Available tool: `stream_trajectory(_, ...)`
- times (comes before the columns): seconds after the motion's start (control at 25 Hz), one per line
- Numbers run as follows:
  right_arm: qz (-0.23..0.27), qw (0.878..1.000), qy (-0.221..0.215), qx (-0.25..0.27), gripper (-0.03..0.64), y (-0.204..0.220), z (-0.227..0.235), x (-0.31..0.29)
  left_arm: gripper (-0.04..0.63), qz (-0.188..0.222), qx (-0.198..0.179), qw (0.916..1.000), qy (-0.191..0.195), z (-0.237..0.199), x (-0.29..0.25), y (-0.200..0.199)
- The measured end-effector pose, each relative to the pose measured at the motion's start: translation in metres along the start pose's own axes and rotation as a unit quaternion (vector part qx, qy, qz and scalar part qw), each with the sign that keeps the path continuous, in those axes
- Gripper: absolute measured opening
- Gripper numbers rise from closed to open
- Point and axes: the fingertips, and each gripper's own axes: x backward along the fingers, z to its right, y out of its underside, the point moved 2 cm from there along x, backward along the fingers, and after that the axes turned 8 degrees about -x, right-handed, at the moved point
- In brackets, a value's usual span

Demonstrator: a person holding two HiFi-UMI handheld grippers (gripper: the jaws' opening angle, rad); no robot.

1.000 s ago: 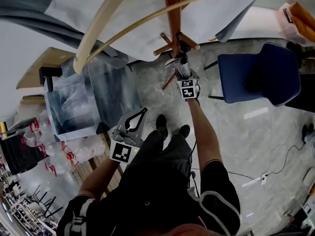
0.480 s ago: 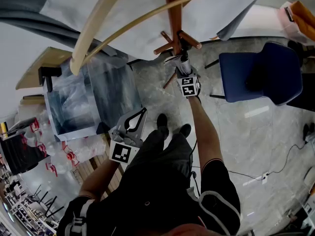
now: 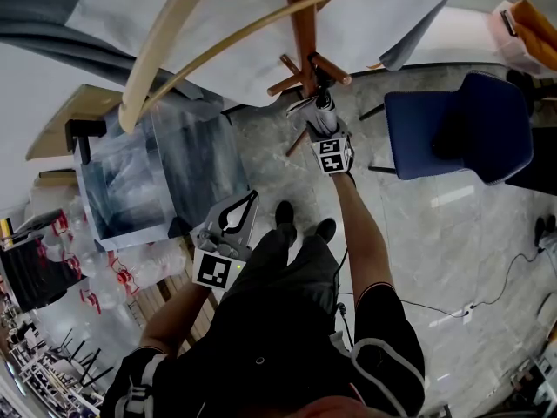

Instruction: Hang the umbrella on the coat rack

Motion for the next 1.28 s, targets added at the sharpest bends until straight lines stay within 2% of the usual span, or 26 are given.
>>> stream_trajectory(0.12, 0.004, 1.000, -0.004, 0.000, 0.295, 0.001, 0.000, 0.005, 0.000, -0.017, -0.058, 0.9979, 0.024, 0.003, 0.000, 0.001)
stream_trajectory(0.16, 0.004, 1.000, -0.006, -0.004, 0.307, 0.002, 0.001, 0.007, 0.000, -0.013, -0.048, 0.9986, 0.019, 0.002, 0.000, 0.000)
stream_trajectory(0.24, 0.003, 1.000, -0.006, -0.008, 0.327, 0.003, 0.002, 0.010, 0.000, 0.002, 0.000, 1.0000, -0.002, 0.001, -0.001, -0.003)
stream_trajectory(0.28, 0.004, 1.000, -0.004, -0.007, 0.338, 0.004, 0.002, 0.012, 0.000, 0.005, 0.008, 0.9999, -0.005, 0.001, -0.001, -0.003)
stream_trajectory(0.4, 0.009, 1.000, 0.003, 0.000, 0.382, 0.001, 0.003, 0.018, 0.000, 0.004, 0.008, 1.0000, -0.003, 0.002, -0.001, -0.004)
stream_trajectory(0.72, 0.022, 0.999, 0.034, -0.005, 0.434, -0.002, 0.015, 0.042, 0.000, 0.014, 0.008, 0.9999, -0.002, 0.005, -0.002, -0.010)
stream_trajectory(1.28, 0.045, 0.998, 0.049, -0.021, 0.454, -0.013, 0.022, 0.083, 0.000, 0.031, 0.008, 0.9995, -0.006, 0.002, -0.004, -0.020)
